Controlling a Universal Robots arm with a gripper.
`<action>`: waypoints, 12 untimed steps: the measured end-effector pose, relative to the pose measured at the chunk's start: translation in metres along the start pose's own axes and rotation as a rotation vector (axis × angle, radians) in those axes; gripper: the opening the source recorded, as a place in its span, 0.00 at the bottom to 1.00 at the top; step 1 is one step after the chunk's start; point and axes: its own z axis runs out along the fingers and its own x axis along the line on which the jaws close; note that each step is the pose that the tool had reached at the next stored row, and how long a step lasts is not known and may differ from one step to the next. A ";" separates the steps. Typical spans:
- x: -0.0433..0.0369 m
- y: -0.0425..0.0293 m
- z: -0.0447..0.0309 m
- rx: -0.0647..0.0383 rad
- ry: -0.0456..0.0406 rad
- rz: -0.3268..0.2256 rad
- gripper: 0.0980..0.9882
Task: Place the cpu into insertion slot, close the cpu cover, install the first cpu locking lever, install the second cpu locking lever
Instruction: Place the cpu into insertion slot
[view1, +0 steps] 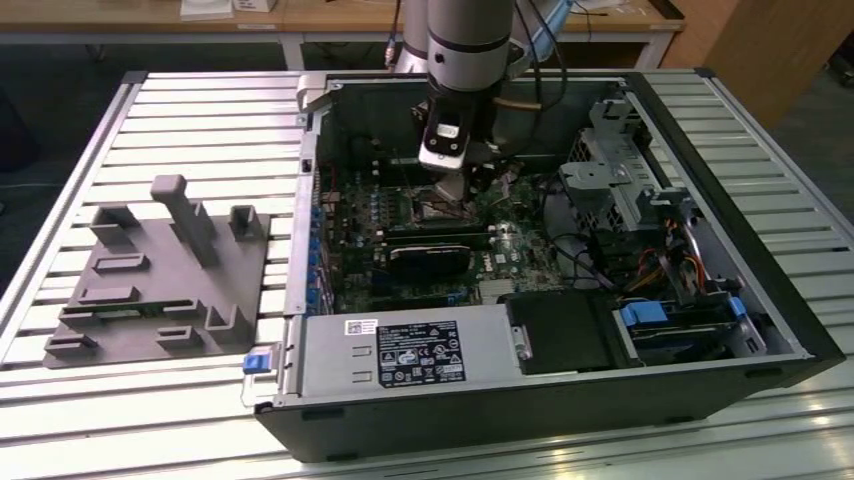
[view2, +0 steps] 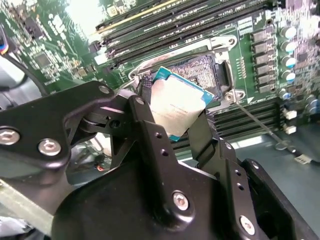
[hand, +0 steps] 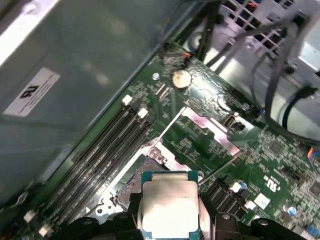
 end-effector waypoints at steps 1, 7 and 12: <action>0.0000 0.0000 0.0001 0.000 -0.0014 0.016 0.49; 0.0000 -0.0001 0.0010 -0.002 -0.0099 0.110 0.49; 0.0000 -0.0002 0.0017 -0.004 -0.0168 0.188 0.49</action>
